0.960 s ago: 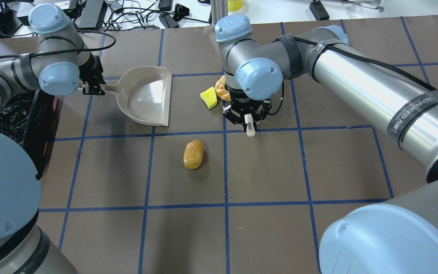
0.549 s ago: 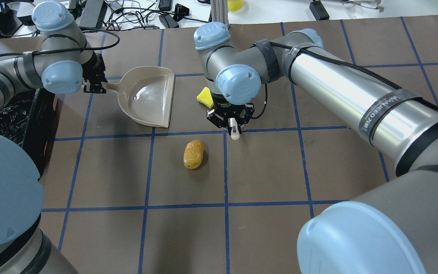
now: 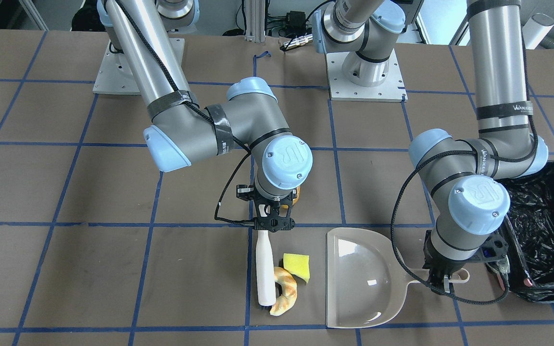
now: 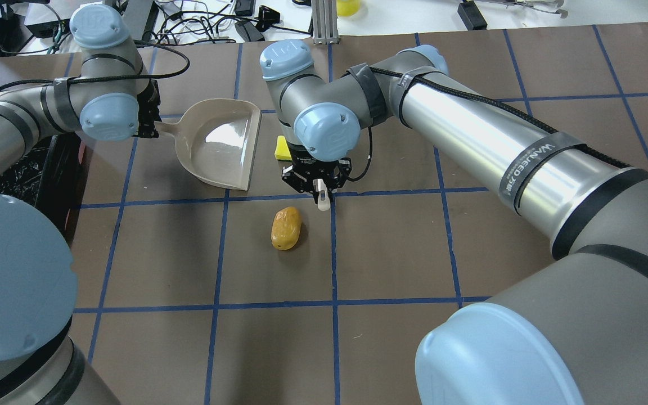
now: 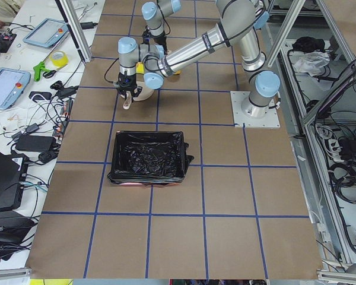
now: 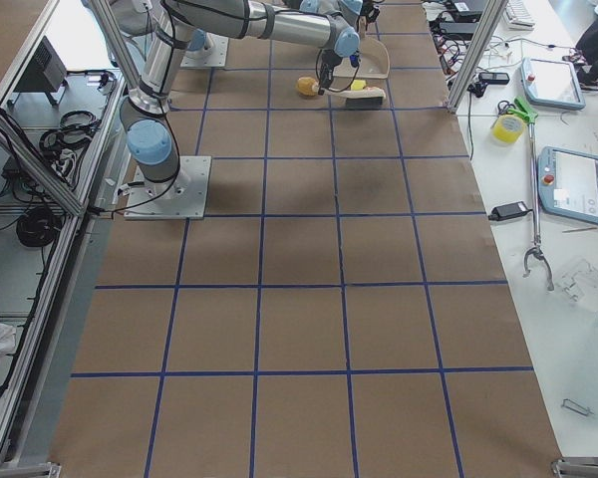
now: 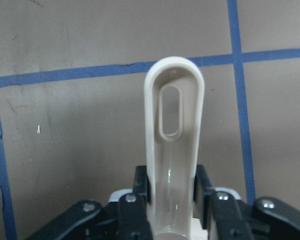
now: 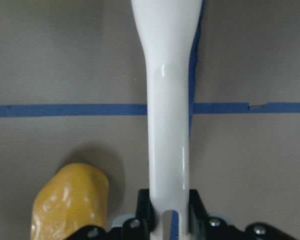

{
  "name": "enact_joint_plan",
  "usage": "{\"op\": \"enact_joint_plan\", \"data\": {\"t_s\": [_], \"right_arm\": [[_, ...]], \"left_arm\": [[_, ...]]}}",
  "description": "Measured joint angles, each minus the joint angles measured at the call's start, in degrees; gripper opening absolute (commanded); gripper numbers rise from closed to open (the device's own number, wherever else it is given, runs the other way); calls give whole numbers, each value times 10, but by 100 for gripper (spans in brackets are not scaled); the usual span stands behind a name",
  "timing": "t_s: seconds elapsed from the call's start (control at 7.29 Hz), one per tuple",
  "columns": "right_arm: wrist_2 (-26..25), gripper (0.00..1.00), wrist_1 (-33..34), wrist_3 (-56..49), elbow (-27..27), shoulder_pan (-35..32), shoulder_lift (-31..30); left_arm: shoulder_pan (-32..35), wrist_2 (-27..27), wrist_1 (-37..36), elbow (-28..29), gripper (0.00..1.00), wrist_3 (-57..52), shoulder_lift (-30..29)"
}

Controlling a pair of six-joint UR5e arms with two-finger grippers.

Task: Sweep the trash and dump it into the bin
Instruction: 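Sweep the sponge and peel into the dustpan with the right gripper's brush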

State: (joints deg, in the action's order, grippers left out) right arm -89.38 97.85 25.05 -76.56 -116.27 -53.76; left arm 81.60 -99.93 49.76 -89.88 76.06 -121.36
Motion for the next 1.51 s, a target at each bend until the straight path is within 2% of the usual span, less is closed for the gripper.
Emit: {"op": "enact_joint_plan", "data": {"t_s": [1.51], "right_arm": [[83,0,4,126,130,-69,79]], "left_arm": [[1,0,-1,2,0,8,-6]]}}
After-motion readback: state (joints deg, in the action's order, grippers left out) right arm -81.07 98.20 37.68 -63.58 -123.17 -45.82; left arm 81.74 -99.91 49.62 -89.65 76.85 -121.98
